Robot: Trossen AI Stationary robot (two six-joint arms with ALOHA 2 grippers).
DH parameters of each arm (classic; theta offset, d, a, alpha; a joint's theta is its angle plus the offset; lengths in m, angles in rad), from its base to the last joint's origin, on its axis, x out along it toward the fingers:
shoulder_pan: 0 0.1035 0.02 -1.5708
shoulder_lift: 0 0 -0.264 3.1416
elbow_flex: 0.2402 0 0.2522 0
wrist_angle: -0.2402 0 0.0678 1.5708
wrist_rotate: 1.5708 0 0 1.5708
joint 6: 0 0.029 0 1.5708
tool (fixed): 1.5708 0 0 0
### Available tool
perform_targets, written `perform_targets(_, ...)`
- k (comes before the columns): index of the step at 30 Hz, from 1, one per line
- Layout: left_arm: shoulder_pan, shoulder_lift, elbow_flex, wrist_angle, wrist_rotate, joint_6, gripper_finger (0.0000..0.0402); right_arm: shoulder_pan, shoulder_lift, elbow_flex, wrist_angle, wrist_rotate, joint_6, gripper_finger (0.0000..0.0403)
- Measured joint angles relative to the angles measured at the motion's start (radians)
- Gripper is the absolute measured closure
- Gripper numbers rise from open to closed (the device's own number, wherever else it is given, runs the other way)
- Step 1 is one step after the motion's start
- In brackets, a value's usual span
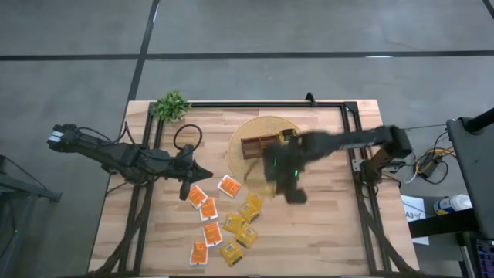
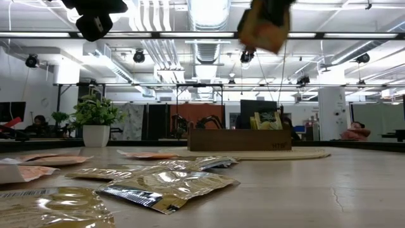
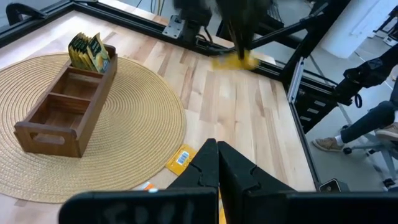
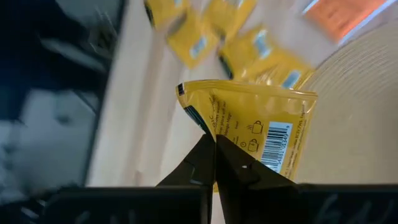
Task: Pick & Place Tea
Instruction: Put the orange tea bag into the middle section of the wooden organizer
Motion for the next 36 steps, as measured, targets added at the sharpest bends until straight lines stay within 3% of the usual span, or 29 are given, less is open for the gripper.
perform_targets(9, 0.0, 0.0, 0.0, 0.002, 0.0, 0.0, 0.0402, -0.35, -0.106, 0.018, -0.027, -0.269, -0.051, 0.0395)
perform_targets(14, 0.0, 0.0, 0.0, 0.003, 0.0, 0.0, 0.0402, -0.462, -0.085, 0.036, -0.105, -0.316, -0.156, 0.0395)
perform_targets(26, 0.0, 0.0, 0.0, 0.006, 0.0, -0.001, 0.0402, -0.578, 0.139, 0.258, -0.355, -0.367, -0.432, 0.0395)
perform_targets(36, 0.0, 0.0, 0.0, 0.007, -0.001, -0.016, 0.0402, -0.617, 0.304, 0.445, -0.423, -0.373, -0.52, 0.0395)
